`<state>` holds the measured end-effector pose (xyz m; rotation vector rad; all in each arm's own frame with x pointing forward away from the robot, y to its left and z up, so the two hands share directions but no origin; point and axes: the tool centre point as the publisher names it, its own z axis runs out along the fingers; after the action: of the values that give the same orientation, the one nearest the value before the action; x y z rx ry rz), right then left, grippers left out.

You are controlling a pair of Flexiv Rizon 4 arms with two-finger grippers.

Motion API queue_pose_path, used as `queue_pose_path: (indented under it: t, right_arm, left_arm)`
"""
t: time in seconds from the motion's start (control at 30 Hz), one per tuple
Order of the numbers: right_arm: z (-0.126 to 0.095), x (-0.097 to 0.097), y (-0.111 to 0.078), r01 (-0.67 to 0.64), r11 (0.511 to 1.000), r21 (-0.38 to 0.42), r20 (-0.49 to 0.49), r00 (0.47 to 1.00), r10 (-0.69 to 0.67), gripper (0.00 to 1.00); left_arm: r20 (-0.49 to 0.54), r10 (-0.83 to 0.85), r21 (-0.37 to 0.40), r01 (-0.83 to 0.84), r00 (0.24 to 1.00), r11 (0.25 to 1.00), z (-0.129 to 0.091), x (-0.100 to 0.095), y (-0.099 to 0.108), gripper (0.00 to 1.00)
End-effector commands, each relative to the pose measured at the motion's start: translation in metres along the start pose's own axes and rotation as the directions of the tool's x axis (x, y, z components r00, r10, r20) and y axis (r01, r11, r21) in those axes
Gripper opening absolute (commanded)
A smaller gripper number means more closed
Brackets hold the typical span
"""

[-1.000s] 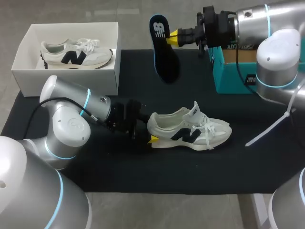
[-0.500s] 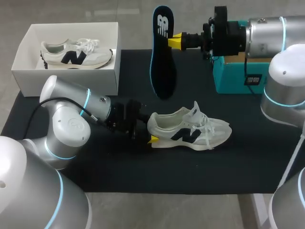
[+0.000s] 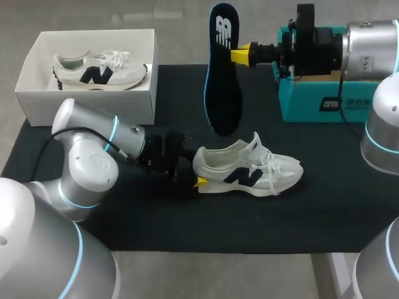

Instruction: Take the shoe out of the shoebox, open the shoe tongue, remove and reinsert the insole, then place the shoe into the shoebox

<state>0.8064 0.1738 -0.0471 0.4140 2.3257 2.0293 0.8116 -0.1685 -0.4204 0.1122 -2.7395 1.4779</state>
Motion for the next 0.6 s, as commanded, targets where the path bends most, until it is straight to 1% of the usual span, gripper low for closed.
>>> queue_pose_path:
  t: [0.03,0.5,0.57,0.6]
  right_arm:
    - [-0.001,0.005,-0.004,-0.001,1.0,-0.007,0.035,0.999,0.001,0.0]
    - [-0.001,0.005,-0.004,-0.001,1.0,-0.007,0.035,0.999,0.001,0.0]
    - [0.002,0.012,-0.002,-0.014,0.998,0.058,0.014,1.0,0.013,0.0]
    - [0.001,0.017,-0.002,-0.02,0.998,0.06,0.0,1.0,0.02,0.0]
  left_arm:
    - [0.002,0.0,-0.002,0.0,1.0,1.0,0.0,0.001,0.0,0.0]
    - [0.002,0.0,-0.002,0.0,1.0,1.0,0.0,0.001,0.0,0.0]
    - [0.002,0.0,-0.002,0.0,1.0,1.0,0.0,0.001,0.0,0.0]
    - [0.002,0.0,-0.002,0.0,1.0,1.0,0.0,0.001,0.0,0.0]
